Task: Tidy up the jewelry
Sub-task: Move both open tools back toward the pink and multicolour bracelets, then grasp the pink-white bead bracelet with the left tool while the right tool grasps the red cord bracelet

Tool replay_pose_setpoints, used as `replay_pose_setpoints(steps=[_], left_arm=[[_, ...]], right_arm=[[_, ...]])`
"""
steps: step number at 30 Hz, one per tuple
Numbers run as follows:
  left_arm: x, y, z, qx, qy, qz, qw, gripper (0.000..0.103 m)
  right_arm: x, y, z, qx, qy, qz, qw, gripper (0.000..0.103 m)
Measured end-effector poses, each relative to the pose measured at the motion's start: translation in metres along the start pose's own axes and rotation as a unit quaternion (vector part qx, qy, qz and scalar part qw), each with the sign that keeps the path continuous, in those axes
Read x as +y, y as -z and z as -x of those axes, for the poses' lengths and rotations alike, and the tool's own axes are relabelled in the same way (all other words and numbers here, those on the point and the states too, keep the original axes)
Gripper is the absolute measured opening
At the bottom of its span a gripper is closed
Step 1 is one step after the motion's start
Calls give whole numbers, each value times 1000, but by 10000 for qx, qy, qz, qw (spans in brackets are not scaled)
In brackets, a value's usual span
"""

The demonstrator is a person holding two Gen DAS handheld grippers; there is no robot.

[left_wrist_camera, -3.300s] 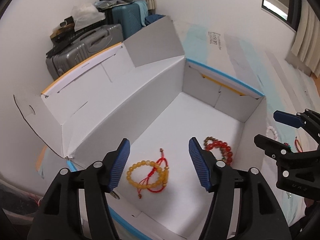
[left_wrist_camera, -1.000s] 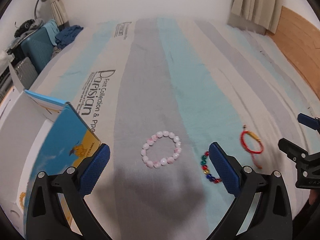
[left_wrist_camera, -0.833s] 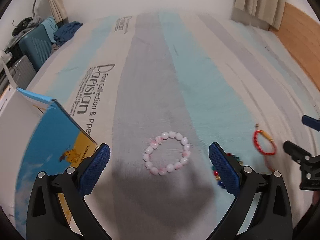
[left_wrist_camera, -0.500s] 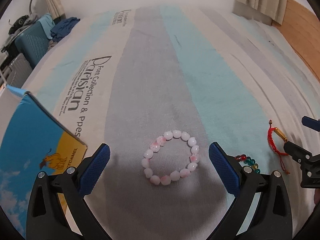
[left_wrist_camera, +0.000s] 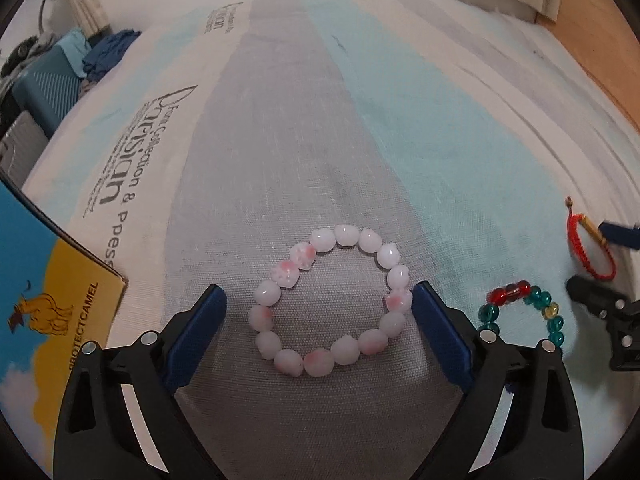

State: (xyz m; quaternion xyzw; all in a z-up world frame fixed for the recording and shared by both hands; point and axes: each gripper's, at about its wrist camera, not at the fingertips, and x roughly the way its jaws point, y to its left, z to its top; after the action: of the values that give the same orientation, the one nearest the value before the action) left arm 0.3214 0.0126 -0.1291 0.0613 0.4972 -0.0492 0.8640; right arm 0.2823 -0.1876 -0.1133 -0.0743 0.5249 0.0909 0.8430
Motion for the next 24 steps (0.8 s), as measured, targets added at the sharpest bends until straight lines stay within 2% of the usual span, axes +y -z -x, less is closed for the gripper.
replay_pose_setpoints(steps=[2,6,8,9,11,12,16,24], left_arm=[[0,0,0,-16,3,-2,10000,89],[1,2,3,-35,98,50,9999,75],[1,2,6,-22,101,39,9999,57],[2,1,8,-13,97,18,10000,50],[3,1,10,13,127,0,9999,25],[4,1,12,28,173,16,9998,22],[5,0,19,61,230,20,9997,22],[2,-3,37,-45,201,17,9998,22]], right_arm=[[-1,0,1,-18,-15,-36,10000,81],[0,-1,5,-19,-54,29,10000,58],[2,-2,8,-7,-58,128,9999,48],[3,-3,9,-5,-61,141,9999,39],[1,-3,11,6,-84,80,9999,29],[0,-3,13,0,-97,56,9999,25],[-1,-2,22,-59,-72,49,9999,16],[-2,-7,45,-232,-60,4,9997,14]])
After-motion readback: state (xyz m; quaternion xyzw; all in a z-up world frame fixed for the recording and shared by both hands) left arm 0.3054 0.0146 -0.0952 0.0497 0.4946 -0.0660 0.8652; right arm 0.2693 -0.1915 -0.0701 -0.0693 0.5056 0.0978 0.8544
